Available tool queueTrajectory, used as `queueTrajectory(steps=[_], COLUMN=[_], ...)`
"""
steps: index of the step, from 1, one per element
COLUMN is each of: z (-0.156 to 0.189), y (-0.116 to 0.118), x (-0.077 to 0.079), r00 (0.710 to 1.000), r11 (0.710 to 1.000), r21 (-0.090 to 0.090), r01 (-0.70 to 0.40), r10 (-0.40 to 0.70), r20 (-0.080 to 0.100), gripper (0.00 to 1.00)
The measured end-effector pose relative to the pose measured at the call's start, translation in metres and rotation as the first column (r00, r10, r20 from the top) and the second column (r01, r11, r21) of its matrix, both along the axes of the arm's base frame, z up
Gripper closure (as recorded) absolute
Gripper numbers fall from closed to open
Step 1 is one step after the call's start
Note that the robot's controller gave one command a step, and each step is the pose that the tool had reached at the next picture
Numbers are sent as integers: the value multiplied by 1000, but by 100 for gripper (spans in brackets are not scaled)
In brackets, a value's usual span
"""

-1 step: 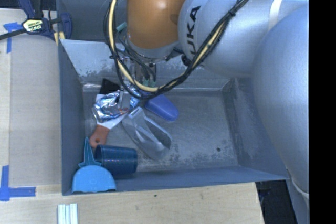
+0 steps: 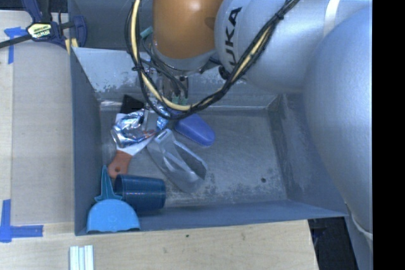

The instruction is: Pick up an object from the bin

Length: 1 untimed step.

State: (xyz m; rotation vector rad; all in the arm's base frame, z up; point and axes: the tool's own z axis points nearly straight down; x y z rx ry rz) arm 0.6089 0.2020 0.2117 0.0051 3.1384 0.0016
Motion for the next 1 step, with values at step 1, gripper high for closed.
queueTrajectory(steps=[1], z=[-10], y=[1], x=[2], r00=[901], r11=[901], r21=[-2], r01=[-433], r10=[433], r20=[2], gripper=[0])
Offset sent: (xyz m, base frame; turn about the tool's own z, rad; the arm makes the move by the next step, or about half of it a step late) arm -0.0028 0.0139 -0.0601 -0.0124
